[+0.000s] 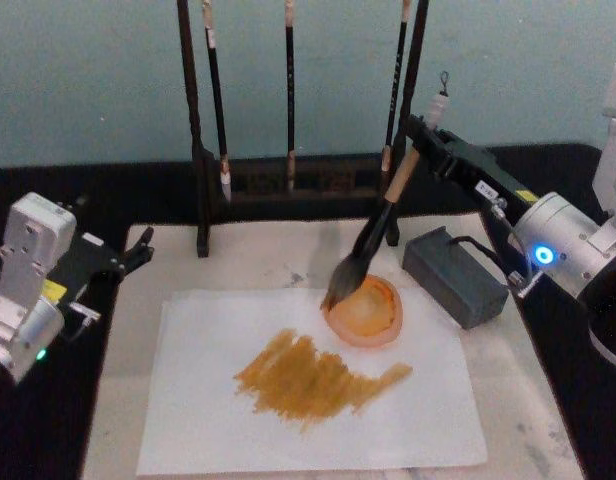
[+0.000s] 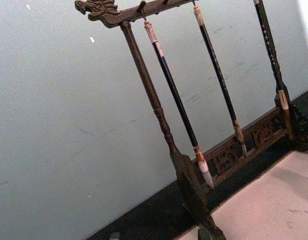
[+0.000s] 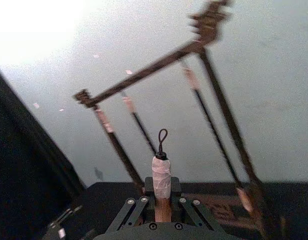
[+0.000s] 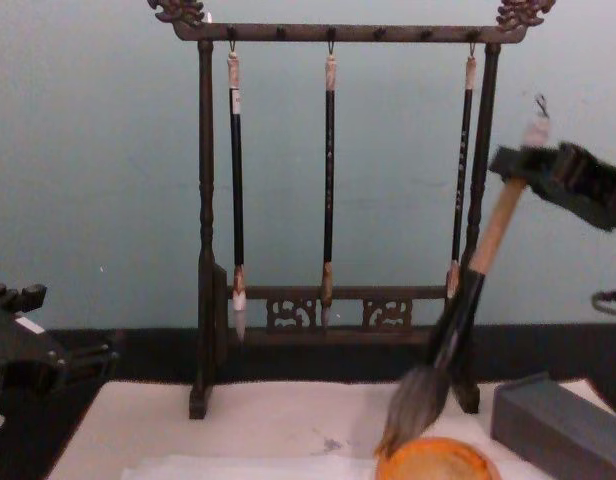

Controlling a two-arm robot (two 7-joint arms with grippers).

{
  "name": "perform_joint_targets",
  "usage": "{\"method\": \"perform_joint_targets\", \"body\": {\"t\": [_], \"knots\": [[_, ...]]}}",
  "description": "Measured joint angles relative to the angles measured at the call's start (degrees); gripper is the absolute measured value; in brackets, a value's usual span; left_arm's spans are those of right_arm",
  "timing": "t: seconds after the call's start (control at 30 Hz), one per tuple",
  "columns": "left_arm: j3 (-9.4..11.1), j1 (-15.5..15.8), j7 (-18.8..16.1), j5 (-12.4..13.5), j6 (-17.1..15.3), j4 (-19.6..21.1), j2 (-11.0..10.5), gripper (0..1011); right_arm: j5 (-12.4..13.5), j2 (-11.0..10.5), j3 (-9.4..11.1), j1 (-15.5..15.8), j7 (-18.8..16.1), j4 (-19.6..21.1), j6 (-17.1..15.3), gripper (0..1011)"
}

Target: Pick up the brush from the inkstone, write on the paper, then place the brush back to its original position.

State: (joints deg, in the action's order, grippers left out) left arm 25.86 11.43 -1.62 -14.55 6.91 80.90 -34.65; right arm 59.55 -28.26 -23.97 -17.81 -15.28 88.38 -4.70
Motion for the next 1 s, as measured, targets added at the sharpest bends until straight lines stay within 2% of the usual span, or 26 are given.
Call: {"method": "perform_joint_targets", "body": {"t": [0.1, 0.13, 0.27, 0.33, 0.4, 0.63, 1.0], "knots": [[0.0, 0.0, 0.0, 0.0, 0.0, 0.0, 0.0, 1010, -2.5, -0.6, -0.6, 0.1, -0.2, 2.2, 0.2, 184], [0.0, 0.0, 0.0, 0.0, 0.0, 0.0, 0.0, 1010, -2.5, -0.6, -0.6, 0.1, -0.2, 2.2, 0.2, 184], [0.0, 0.0, 0.0, 0.0, 0.0, 0.0, 0.0, 1010, -8.6, -1.9, -2.6, 0.1, 0.0, 6.0, 0.4, 184], [0.0, 0.0, 0.0, 0.0, 0.0, 0.0, 0.0, 1010, -9.5, -2.2, -2.9, 0.1, 0.0, 6.4, 0.4, 184], [0.0, 0.0, 0.0, 0.0, 0.0, 0.0, 0.0, 1010, -12.2, -2.7, -4.0, 0.0, 0.0, 8.0, 0.1, 184], [0.0, 0.0, 0.0, 0.0, 0.0, 0.0, 0.0, 1010, -14.3, -2.6, -4.8, 0.3, -0.9, 9.7, -1.3, 185], [0.0, 0.0, 0.0, 0.0, 0.0, 0.0, 0.0, 1010, -14.0, -1.1, -5.2, 1.7, -4.0, 9.5, -3.5, 184]]}}
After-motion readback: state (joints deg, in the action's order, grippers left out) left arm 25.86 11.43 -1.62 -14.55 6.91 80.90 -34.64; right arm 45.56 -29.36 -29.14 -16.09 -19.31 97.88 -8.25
